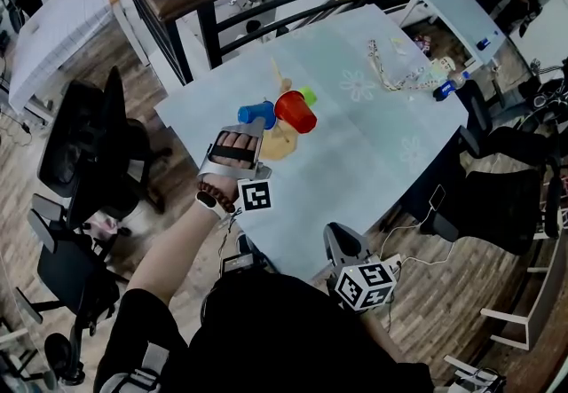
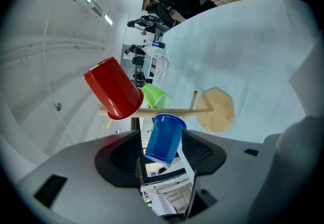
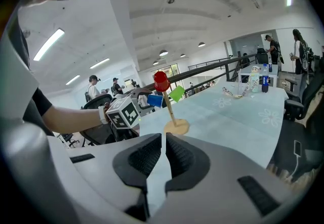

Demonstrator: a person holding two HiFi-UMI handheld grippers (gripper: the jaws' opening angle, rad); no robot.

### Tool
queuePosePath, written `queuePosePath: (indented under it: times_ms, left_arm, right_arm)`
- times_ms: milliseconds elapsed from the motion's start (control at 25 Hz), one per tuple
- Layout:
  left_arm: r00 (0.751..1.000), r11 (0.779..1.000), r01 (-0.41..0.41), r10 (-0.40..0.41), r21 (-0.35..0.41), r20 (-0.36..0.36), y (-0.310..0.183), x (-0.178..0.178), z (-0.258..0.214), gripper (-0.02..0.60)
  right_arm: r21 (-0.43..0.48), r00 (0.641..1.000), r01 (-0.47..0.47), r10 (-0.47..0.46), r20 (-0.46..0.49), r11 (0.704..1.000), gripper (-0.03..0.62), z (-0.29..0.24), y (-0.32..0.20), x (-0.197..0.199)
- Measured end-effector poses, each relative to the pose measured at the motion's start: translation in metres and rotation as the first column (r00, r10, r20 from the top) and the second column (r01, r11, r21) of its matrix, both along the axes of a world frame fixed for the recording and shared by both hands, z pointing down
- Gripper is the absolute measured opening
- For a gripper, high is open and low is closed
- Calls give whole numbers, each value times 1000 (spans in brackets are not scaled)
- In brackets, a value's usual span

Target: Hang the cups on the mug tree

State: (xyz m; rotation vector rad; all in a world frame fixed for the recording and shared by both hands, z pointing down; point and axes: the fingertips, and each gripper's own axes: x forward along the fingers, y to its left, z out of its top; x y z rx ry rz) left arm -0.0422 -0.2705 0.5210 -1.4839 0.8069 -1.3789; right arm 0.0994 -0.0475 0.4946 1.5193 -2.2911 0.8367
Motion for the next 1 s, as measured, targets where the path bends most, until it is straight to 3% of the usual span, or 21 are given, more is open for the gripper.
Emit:
queuePosePath:
  times_ms: [200, 400, 560, 640, 680, 720, 840, 920, 1000]
  left_arm:
    - [999, 1000, -20, 19, -21, -39, 10, 6, 3, 258]
    - [962, 992, -64, 31, -113, -270, 34, 25, -1, 256]
    - [957, 992, -80, 49, -99, -287, 55, 27, -11, 256]
    - [943, 985, -70, 14, -159, -332, 69, 28, -10, 256]
    - [923, 969, -71, -27, -238, -385, 79, 31, -6, 256]
    - [893, 938, -81, -81, -336, -442, 91, 34, -1, 256]
    - [767, 800, -167, -262, -576, -586, 125, 48, 8, 256]
    - [692, 713, -247, -344, -656, -635, 149, 57, 7, 256]
    - [649, 642, -316, -391, -699, -652, 173, 64, 6, 255]
  right_arm:
    - [-2, 1000, 2, -2, 6, 1000, 49, 0, -2, 0]
    - [-2, 1000, 14, -14, 13, 1000, 49, 1, -4, -2]
    - [1, 999, 27, -27, 17, 1000, 49, -1, -6, -6]
    - [3, 999, 35, -35, 18, 999, 49, -1, -6, -7]
    - [5, 999, 40, -40, 19, 999, 49, -1, -6, -8]
    - [7, 999, 46, -46, 19, 999, 49, -2, -6, -8]
    - [16, 998, 64, -64, 19, 998, 49, -4, -7, -10]
    - [20, 997, 72, -72, 22, 997, 49, -6, -7, -10]
    - [25, 997, 77, -78, 27, 997, 49, -7, -7, -9]
